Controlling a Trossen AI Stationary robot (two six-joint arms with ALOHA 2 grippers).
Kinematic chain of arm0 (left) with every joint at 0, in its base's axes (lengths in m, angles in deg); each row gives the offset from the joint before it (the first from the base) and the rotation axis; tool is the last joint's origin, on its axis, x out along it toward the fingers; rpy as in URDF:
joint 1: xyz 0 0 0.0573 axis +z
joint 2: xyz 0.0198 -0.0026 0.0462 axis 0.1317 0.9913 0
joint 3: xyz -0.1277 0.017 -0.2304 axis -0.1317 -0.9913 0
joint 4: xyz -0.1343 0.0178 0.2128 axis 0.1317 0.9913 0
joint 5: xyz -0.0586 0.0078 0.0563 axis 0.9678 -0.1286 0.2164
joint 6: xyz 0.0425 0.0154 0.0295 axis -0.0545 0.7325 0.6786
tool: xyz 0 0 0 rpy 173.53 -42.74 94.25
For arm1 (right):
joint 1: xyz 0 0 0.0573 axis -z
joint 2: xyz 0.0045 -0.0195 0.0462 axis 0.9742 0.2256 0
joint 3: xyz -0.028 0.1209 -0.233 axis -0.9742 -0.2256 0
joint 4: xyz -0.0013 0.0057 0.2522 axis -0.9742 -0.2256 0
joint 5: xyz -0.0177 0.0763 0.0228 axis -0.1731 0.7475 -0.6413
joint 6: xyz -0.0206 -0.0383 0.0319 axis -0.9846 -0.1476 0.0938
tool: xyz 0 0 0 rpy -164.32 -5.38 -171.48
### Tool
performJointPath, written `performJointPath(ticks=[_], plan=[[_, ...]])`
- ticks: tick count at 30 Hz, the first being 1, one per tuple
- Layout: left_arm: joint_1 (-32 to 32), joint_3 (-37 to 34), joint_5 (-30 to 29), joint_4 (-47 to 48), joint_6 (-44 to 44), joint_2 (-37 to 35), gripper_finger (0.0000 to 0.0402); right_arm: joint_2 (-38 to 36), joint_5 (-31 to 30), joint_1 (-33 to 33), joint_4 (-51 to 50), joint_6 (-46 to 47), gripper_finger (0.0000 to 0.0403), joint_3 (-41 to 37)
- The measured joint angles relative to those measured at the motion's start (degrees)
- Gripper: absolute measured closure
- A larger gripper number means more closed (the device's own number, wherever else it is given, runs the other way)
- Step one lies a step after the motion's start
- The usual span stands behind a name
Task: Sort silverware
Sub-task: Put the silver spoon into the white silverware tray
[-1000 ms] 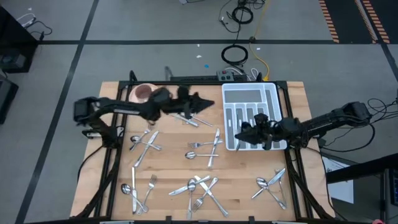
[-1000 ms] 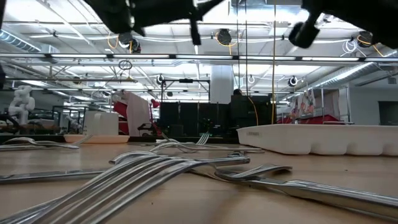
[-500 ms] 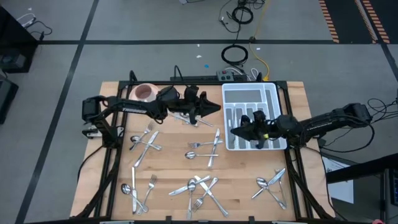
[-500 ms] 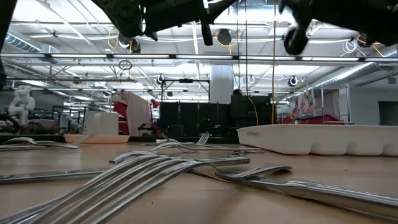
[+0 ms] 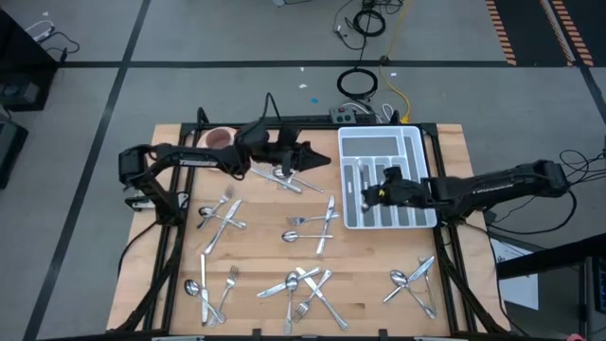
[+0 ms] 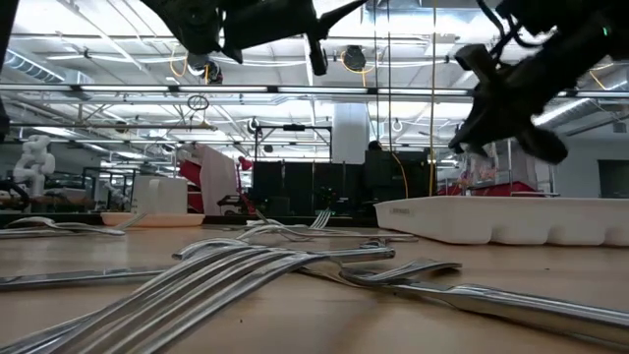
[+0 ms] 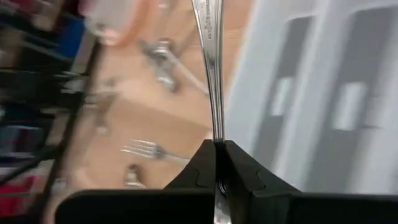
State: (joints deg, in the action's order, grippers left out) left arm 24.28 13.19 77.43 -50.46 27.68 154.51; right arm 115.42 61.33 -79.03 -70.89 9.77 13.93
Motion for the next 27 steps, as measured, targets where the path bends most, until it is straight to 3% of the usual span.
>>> performJointPath(ticks=[6, 10, 18, 27], plan=[[2.04, 0.02, -2.69, 14.18, 5.16, -5.27, 0.0337, 7.88, -4.25, 1.28, -49.75, 4.95, 0.0403, 23.42], [2.44, 0.00, -6.50, 24.21, 10.49, -7.66, 0.0337, 15.14, -5.69, 2.29, -67.38, 5.62, 0.0403, 32.95], [2.37, 0.00, -7.80, 33.82, 12.10, -8.81, 0.0337, 30.59, -1.65, 2.85, -71.30, 3.83, 0.0403, 32.02], [2.33, 0.00, -7.80, 35.17, 12.10, -8.81, 0.0337, 47.73, -0.46, 2.85, -71.40, 1.04, 0.0403, 29.82]])
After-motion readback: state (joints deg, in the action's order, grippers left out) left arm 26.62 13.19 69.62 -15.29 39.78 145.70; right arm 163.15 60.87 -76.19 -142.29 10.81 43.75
